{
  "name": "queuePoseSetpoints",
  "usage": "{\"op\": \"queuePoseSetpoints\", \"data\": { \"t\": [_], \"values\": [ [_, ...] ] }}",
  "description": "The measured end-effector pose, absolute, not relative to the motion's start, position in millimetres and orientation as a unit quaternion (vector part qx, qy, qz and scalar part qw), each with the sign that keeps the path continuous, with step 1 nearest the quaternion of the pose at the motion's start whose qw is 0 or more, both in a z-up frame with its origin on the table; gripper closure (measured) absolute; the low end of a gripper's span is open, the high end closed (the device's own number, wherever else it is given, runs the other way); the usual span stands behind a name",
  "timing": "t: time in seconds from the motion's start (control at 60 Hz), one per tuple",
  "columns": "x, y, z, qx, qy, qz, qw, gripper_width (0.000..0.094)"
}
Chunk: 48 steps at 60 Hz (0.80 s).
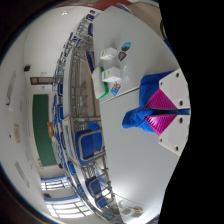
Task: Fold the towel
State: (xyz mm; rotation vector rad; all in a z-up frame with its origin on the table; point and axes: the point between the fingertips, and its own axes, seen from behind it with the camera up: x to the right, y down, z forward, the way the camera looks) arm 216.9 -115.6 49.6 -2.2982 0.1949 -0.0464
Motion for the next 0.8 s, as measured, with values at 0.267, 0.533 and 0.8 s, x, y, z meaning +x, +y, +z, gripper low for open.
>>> {"op": "queuePoseSetpoints", "data": {
  "t": [0.267,0.533,0.8],
  "values": [
    [332.0,-175.0,51.1,-0.908,0.094,-0.144,0.381,0.0085],
    [245.1,-234.2,137.8,-0.892,0.1,-0.14,0.418,0.0082],
    [138.5,-310.6,217.6,-0.875,0.099,-0.148,0.449,0.0081]
  ]
}}
